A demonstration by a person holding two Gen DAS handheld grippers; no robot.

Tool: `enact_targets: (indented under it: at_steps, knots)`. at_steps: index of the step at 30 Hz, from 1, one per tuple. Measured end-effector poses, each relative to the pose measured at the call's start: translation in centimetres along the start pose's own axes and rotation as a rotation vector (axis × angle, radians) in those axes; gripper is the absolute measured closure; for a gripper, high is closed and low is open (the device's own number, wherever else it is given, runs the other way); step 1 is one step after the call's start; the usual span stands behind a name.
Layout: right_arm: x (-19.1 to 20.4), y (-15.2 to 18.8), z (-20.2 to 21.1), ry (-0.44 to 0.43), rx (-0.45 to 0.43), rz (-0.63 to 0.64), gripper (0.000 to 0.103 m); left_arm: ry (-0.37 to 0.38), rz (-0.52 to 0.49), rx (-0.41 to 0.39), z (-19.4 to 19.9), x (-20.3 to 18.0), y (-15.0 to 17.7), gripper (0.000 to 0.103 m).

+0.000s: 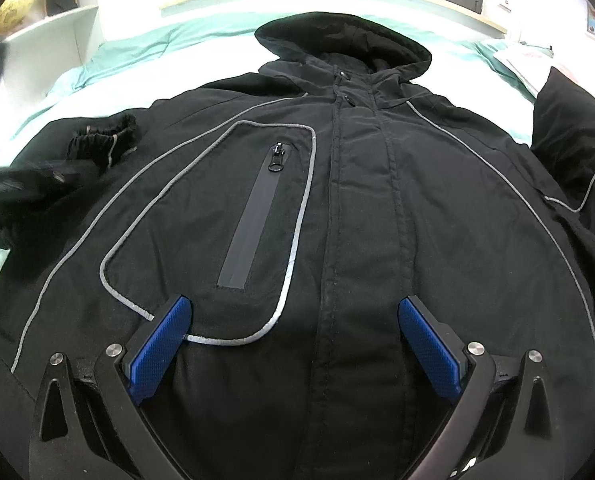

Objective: Fold large clothes
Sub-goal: 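Fold the sleeve across the jacket body with the left gripper while the right gripper grasps the other cuff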

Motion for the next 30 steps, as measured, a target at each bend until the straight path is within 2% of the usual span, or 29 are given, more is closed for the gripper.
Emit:
enact_targets:
  at_steps: [3, 8, 10, 11, 13, 16, 20, 21, 22, 25, 28, 30]
  knots:
    - [0.6, -0.9, 1.1, -0.02, 0.039, 0.041, 0.001, -0.002, -0.046, -0.051, 3.1, -1.4, -0.5, 0.031]
    - [4.1, -5.8, 6.5, -0.222, -0.027, 0.043, 0.002, -0.012, -0.038, -0.133, 7.7, -0.9, -0.6, 0.031]
    - [7.3, -8.3, 7.7, -0.316, -0.03, 0.056, 0.002, -0.031, -0.002, -0.157, 9.3, 0.3, -0.2, 0.031]
    - [8.4, -8.9, 7.6, -0.337, -0.022, 0.06, 0.003, -0.041, 0.012, -0.162, 10.3, 1.1, 0.3, 0.031]
    - [11.3, -10.3, 6.1, -0.363, 0.016, 0.052, 0.012, -0.076, 0.045, -0.17, 11.7, 2.7, 1.0, 0.031]
    - [14.3, -11.5, 3.2, -0.386, 0.083, 0.01, 0.012, -0.14, 0.074, -0.168, 13.2, 5.1, 2.0, 0.031]
    - [16.5, -11.1, -0.8, -0.395, 0.216, -0.056, 0.013, -0.167, 0.122, -0.167, 14.3, 7.5, 2.9, 0.031]
    - [17.3, -10.7, -1.8, -0.415, 0.262, -0.077, 0.026, -0.179, 0.137, -0.163, 14.2, 8.0, 2.9, 0.031]
    - [17.7, -10.6, -2.2, -0.435, 0.274, -0.084, 0.061, -0.199, 0.15, -0.157, 14.0, 8.6, 2.9, 0.031]
    - [17.2, -11.4, -0.6, -0.441, 0.19, -0.084, 0.071, -0.262, 0.181, -0.139, 13.6, 9.8, 2.6, 0.031]
    - [15.3, -12.9, 2.6, -0.434, 0.091, -0.073, 0.073, -0.24, 0.199, -0.141, 13.3, 9.3, 1.1, 0.031]
    - [12.5, -14.6, 5.1, -0.413, 0.015, -0.072, 0.073, -0.218, 0.185, -0.148, 13.4, 8.2, -0.1, 0.031]
Point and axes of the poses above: each gripper's, at about its wrist camera, not at the fingertips, and z roughly against the way its jaws point, x to its left, y to its underside, the point moved 8 cm from there along -z, roughly the way its jaws point, and after that the axes turned 11 degrees about y, right-handed, at the moved point
